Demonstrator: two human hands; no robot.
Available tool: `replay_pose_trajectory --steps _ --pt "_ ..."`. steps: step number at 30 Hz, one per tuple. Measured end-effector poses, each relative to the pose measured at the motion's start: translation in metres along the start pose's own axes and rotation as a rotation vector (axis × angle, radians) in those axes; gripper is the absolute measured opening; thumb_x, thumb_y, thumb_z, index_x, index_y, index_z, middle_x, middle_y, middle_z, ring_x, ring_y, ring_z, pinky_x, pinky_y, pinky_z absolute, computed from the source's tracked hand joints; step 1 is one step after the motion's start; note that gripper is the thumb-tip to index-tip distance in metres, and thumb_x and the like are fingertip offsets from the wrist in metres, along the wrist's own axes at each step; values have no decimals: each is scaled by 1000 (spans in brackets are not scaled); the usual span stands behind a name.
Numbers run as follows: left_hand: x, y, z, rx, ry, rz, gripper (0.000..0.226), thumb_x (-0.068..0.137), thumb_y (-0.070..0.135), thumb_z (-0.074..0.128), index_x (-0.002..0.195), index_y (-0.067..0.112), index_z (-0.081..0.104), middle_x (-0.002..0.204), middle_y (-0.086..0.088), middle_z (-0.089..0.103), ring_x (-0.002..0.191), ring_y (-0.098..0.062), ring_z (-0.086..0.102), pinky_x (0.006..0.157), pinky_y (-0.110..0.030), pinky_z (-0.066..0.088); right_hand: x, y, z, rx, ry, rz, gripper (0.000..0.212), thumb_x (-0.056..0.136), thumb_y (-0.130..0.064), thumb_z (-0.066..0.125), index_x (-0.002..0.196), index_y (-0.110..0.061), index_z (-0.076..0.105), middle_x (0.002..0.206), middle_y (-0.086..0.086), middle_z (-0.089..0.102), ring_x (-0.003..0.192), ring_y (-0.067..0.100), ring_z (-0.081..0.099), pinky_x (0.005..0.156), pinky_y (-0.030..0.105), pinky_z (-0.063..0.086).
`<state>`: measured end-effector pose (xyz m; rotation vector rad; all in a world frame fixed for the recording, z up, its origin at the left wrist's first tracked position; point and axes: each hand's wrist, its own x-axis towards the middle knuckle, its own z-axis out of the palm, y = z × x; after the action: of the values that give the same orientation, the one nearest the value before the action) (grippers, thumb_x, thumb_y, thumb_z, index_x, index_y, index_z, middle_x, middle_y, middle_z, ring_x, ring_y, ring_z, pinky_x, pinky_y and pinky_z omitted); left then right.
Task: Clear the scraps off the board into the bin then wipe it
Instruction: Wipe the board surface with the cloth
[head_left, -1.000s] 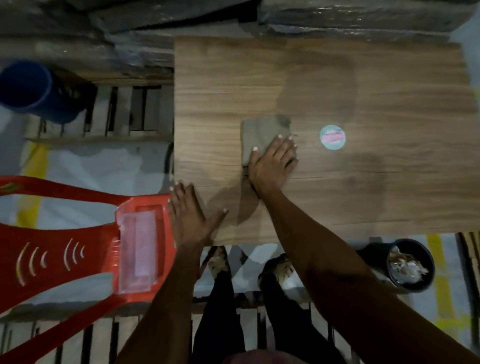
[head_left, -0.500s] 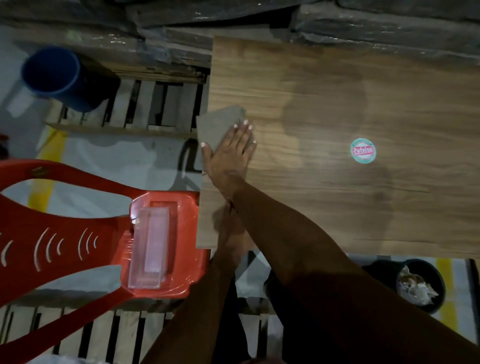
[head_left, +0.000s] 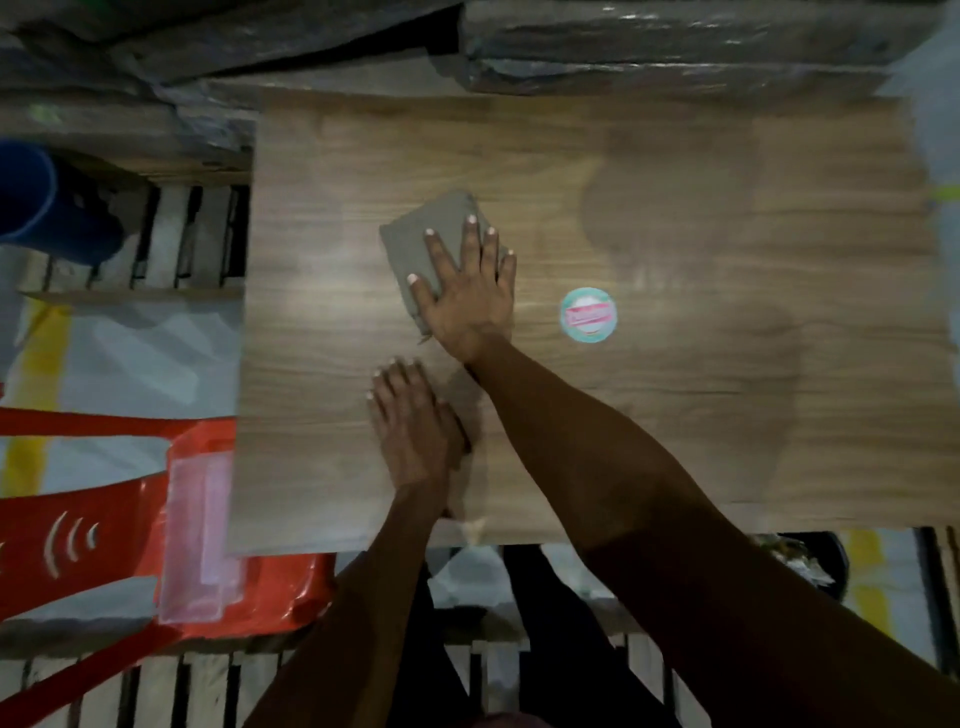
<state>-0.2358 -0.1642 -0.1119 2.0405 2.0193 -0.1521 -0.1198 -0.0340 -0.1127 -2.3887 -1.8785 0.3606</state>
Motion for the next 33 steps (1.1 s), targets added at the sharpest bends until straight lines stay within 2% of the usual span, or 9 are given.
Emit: replay_pose_trajectory --steps 2,4,6,9,11,15,21,25,33 --pt "-3 37 -2 -139 43 -125 70 99 34 33 159 -3 24 164 -29 24 153 -48 19 125 -58 14 3 54 -8 27 49 44 68 97 -66 33 161 -41 27 172 13 13 158 38 12 125 58 8" --pt "-2 76 0 -216 50 -150 72 100 37 35 160 0 21 167 -28 17 155 -47 11 125 -60 5 6 105 -15 55 93 86 68 96 -66 36 159 -41 31 171 14 17 157 39 16 125 59 10" --pt "5 116 2 -236 29 -67 70 101 37 39 159 2 24 166 -28 17 154 -48 12 124 -61 6 7 148 -24 44 87 109 68 97 -66 33 160 -41 28 172 13 16 157 39 14 125 60 9" --pt "12 182 9 -216 -18 174 66 99 37 29 155 1 35 163 -29 27 151 -48 23 123 -63 18 5 202 -34 45 71 174 68 97 -68 31 161 -43 24 172 11 12 158 38 11 125 60 7" --pt "15 220 16 -201 -21 298 66 99 35 27 153 1 39 162 -26 33 152 -44 27 124 -61 18 3 238 -40 75 78 225 69 98 -68 32 161 -43 24 173 12 11 158 38 9 125 60 6" --pt "19 265 23 -125 30 398 64 98 33 37 152 -1 42 159 -24 38 151 -42 31 124 -56 16 -7 313 -57 85 98 311 68 99 -68 32 161 -43 23 172 14 10 157 40 9 124 61 6" --pt "32 263 29 -56 52 457 68 98 41 34 154 2 38 164 -20 32 154 -37 26 125 -54 18 -11 418 -81 46 68 537 70 97 -69 25 162 -42 18 172 16 7 156 42 12 124 63 8" --pt "45 249 23 -86 59 465 67 99 48 30 156 13 40 167 -19 26 156 -37 20 126 -49 9 -8 474 -92 56 109 691 69 99 -68 27 162 -41 19 171 20 7 156 45 11 122 65 9" --pt "84 204 0 -115 29 403 66 99 55 28 156 22 37 169 -15 20 158 -34 12 128 -51 11 29 490 -108 137 139 900 69 100 -65 31 162 -38 19 172 20 3 157 44 3 119 69 2"
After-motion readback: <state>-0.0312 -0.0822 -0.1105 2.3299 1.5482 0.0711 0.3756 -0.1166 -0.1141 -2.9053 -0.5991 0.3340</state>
